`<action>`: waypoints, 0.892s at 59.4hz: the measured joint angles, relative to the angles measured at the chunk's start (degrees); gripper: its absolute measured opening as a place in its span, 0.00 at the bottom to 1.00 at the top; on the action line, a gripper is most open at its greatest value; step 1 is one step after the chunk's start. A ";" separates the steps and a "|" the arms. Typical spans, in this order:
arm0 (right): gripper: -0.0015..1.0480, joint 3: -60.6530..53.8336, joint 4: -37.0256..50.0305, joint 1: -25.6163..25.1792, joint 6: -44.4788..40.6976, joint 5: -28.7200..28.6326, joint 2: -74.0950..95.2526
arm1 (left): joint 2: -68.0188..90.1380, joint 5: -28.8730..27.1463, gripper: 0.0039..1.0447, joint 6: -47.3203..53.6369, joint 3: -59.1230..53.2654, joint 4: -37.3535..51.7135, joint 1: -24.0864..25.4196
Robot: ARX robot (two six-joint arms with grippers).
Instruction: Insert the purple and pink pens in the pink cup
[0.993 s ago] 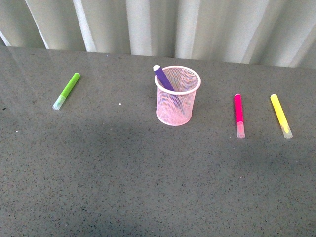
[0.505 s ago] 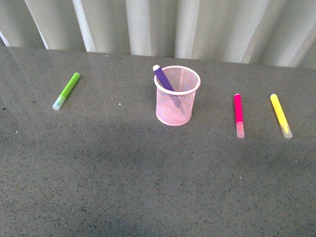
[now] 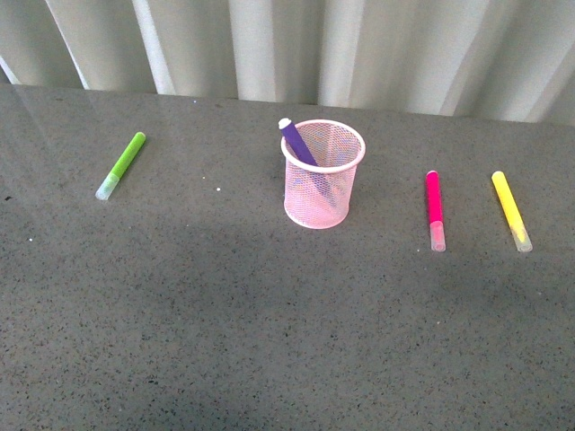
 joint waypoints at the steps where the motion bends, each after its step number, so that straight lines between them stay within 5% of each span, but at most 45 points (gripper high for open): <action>1: 0.93 0.00 -0.02 0.00 0.02 0.00 0.00 | -0.39 0.02 0.03 0.00 0.00 -0.42 0.00; 41: 0.93 0.00 -0.02 0.00 0.02 0.00 0.00 | -15.45 0.02 0.04 -0.04 0.04 -15.87 0.00; 53: 0.93 0.00 -0.02 0.00 0.02 0.00 0.00 | -15.50 0.02 0.50 0.00 0.04 -15.91 0.00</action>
